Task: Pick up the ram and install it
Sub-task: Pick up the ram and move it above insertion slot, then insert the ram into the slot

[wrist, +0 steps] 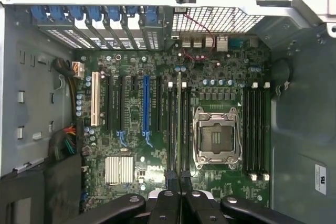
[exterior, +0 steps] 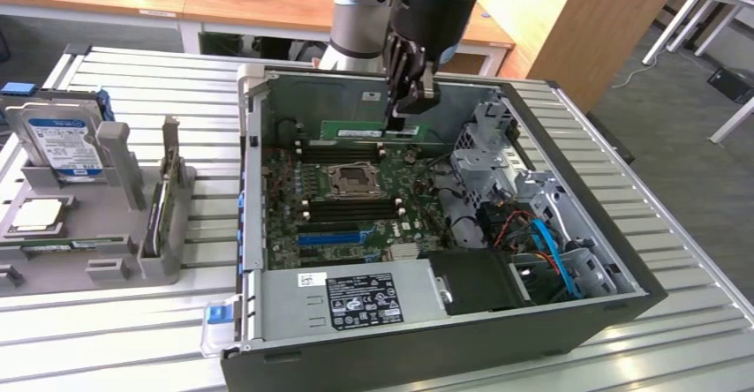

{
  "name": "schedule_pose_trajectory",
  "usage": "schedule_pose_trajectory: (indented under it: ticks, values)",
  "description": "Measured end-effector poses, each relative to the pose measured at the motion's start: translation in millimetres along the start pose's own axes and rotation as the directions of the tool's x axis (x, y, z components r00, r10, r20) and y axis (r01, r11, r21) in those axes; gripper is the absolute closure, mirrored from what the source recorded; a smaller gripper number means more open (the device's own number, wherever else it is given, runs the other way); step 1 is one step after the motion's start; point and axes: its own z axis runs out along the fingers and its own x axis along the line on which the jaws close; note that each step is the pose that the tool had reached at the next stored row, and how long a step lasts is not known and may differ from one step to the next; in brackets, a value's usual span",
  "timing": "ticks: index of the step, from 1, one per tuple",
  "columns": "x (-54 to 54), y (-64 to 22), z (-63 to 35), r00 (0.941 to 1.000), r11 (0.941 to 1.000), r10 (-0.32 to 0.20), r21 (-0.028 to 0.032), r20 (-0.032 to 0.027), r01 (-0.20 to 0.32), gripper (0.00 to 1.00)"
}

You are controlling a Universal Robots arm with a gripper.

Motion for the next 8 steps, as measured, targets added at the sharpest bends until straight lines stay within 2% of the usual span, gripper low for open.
schedule_pose_trajectory:
  ticks: [8]
  values:
    - [0.0,0.0,0.7,1.0000,1.0000,0.000,0.0000,0.0002,0.000,0.88]
